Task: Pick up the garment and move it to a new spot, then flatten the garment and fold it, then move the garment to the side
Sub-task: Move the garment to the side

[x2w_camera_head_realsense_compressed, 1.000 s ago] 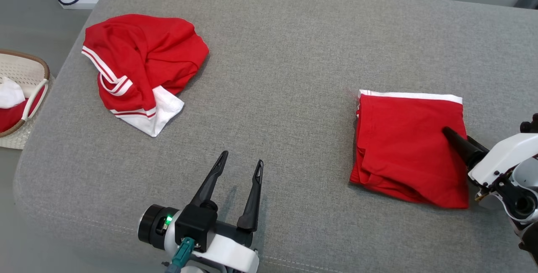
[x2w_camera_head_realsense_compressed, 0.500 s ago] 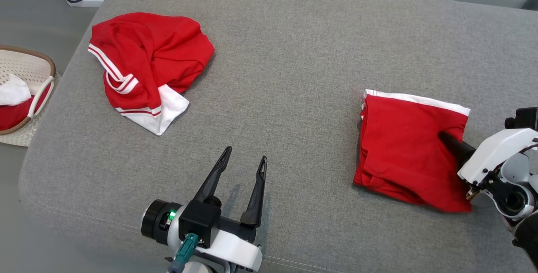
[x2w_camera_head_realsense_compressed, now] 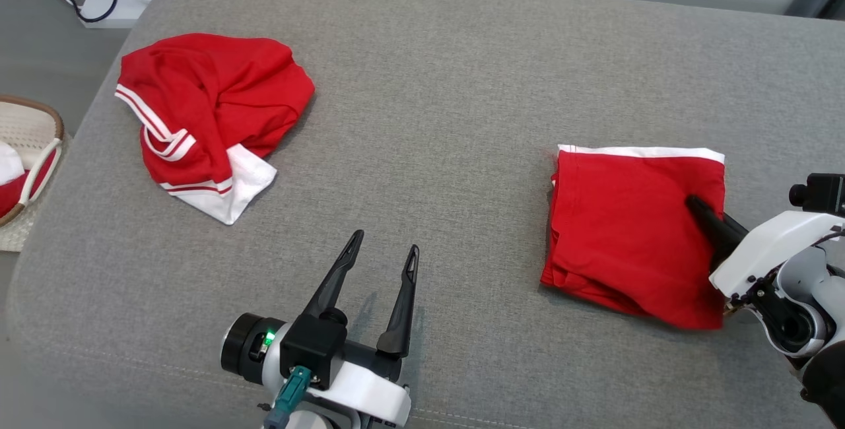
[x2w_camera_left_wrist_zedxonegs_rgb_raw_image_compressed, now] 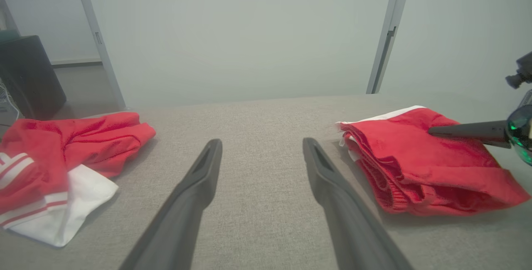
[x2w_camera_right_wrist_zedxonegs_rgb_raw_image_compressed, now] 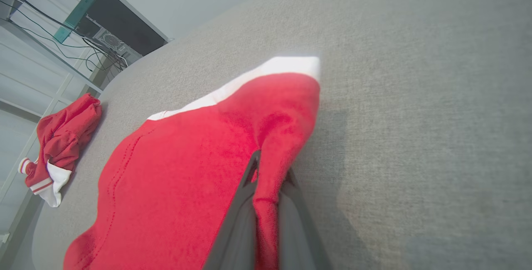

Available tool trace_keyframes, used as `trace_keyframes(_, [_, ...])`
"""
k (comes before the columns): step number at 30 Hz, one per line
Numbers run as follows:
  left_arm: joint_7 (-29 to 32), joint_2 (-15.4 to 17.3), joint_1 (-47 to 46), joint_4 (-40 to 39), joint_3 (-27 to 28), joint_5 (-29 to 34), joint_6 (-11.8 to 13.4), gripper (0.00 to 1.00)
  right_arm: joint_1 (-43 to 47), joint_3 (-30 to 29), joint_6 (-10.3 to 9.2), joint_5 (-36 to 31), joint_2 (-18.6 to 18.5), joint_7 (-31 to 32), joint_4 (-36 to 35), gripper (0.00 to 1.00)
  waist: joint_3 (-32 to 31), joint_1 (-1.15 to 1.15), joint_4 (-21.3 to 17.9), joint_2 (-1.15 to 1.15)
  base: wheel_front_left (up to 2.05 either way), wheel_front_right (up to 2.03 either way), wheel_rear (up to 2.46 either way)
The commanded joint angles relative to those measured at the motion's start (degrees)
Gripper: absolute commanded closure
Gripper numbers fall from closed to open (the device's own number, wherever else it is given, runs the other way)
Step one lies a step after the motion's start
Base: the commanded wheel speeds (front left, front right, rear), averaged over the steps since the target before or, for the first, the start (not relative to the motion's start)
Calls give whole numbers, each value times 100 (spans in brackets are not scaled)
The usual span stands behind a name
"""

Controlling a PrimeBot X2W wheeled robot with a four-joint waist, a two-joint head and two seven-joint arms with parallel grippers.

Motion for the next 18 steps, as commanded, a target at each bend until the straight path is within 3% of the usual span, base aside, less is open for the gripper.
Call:
trace_keyframes(1, [-59,10,-203,-145,190,48,-25,0,-33,76,24,40,-171,-140,-95,100,-1,0,-93,0,0,0,0])
trace_keyframes(18, [-59,10,-508,-4,292,308,-241,0,-305,752,24,382,-97,-953,-44,100,157,0,-1391,0,0,0,0])
